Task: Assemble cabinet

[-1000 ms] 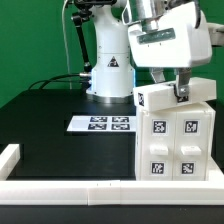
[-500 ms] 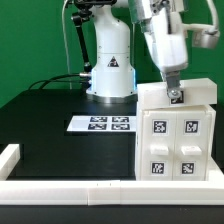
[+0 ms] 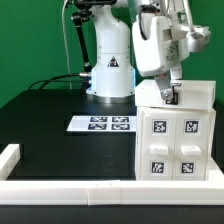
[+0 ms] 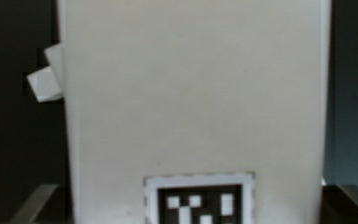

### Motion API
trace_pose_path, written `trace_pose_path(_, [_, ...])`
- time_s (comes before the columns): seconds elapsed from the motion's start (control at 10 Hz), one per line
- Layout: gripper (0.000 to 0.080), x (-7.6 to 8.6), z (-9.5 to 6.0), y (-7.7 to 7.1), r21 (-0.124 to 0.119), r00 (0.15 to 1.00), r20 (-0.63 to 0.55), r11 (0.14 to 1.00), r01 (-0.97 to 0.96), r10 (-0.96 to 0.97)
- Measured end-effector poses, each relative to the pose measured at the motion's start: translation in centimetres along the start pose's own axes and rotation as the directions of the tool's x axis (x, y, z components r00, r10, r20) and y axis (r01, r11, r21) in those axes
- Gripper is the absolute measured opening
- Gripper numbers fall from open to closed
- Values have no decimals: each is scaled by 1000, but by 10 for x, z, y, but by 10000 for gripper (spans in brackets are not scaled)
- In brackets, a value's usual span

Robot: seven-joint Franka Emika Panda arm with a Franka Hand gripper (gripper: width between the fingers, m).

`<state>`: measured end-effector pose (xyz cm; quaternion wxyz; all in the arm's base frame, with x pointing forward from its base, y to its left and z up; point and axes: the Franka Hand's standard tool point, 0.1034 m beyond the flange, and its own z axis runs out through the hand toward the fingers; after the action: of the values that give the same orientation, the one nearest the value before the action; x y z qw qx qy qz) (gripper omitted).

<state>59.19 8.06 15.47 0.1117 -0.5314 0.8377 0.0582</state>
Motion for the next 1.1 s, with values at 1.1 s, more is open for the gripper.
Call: trace_pose_path(1.1, [797, -14, -19, 6, 35, 995, 55, 996, 84, -86])
